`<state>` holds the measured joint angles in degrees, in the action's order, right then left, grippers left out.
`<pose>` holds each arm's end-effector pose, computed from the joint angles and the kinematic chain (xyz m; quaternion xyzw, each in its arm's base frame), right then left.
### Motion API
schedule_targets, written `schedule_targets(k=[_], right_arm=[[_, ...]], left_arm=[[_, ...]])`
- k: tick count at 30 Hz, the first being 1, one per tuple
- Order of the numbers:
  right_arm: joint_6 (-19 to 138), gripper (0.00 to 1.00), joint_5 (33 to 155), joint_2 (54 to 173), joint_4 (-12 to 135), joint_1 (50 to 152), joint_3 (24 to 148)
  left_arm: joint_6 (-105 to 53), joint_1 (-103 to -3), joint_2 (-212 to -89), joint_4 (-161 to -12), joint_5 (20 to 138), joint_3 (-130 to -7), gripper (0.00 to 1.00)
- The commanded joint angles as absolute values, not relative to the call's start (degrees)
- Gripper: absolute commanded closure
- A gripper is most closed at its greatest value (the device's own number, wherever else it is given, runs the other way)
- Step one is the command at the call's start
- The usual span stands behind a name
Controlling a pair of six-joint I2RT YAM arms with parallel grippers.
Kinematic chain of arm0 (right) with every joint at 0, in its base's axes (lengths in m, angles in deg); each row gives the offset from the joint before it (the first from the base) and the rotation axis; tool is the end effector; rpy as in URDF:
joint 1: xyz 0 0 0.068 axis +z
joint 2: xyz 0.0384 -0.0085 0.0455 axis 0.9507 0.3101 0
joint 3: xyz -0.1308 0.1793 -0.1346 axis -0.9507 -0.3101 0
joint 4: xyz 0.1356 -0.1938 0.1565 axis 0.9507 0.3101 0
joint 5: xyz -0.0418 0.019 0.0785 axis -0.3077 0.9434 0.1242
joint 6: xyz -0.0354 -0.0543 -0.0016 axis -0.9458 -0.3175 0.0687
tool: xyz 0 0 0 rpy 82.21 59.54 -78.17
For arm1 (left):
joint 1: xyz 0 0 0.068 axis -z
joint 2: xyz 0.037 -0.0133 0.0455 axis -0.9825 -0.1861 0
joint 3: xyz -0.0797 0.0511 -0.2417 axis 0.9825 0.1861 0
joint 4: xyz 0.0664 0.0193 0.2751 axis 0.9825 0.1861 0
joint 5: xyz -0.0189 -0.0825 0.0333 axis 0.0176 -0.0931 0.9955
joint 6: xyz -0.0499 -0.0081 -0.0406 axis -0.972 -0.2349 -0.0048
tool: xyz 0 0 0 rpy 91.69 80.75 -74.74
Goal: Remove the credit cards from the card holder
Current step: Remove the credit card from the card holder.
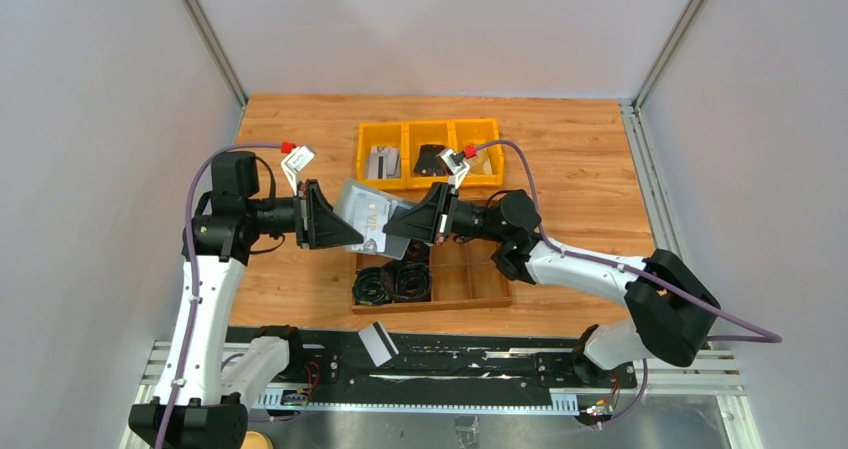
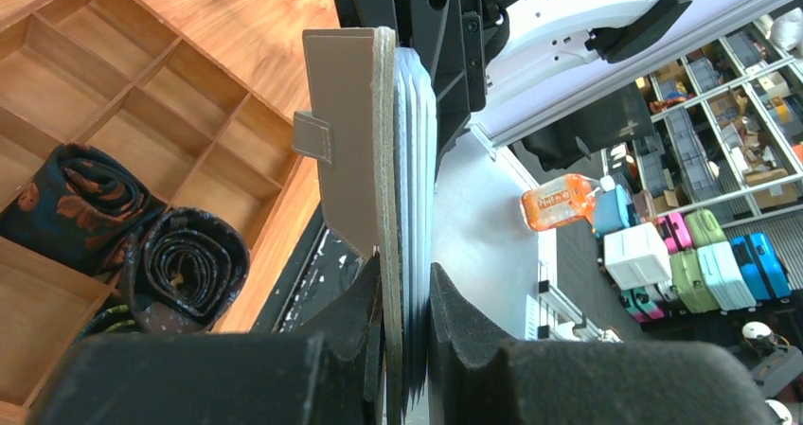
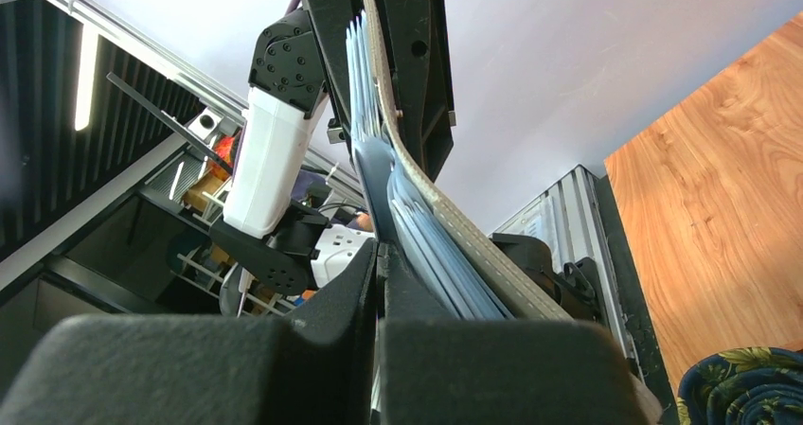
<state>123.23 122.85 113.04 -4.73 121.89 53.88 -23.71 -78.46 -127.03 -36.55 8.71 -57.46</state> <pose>0.1890 0.2721 0.3009 -0.1799 0.5263 0.7881 0.2637 0.1868 -0.0522 0.3608 0.2241 0.7157 -0.5960 0.2868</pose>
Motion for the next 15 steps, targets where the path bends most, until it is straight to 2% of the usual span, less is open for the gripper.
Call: schedule_targets(k=[1, 15], right_arm=[[121.6, 1.00, 121.3, 112.8, -4.0, 123.1, 54.8], [121.6, 1.00, 116.5, 107.8, -7.3, 121.7, 44.8]], left_arm=[[-24.9, -78.4, -127.1, -35.6, 6.5, -59.6, 0.87], [-24.8, -78.5, -128.0, -35.7, 9.9, -60.8, 0.84]])
